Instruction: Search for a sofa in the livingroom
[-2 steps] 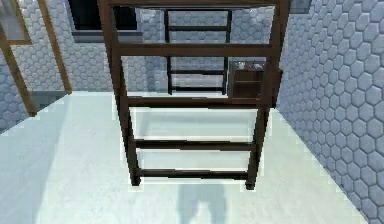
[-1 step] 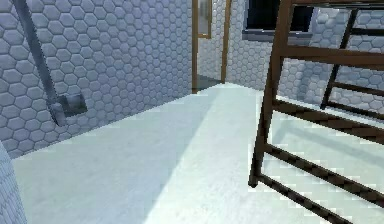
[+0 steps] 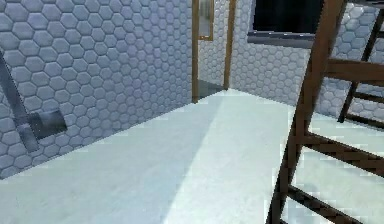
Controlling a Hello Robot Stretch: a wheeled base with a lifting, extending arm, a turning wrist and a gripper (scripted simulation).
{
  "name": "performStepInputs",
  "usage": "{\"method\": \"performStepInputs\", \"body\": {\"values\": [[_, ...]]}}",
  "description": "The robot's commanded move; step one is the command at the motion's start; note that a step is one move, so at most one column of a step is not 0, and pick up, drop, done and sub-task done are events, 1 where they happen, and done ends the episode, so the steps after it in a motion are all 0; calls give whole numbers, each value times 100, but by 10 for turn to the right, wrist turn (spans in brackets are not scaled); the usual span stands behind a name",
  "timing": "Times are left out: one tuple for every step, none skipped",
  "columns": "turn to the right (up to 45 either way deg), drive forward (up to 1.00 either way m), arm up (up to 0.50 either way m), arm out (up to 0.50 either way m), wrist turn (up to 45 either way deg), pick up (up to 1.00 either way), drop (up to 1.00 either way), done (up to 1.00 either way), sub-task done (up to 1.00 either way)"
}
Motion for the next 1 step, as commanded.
{"method": "performStepInputs", "body": {"values": [[-60, 0, 0, 0, 0, 0, 0, 0, 0]]}}
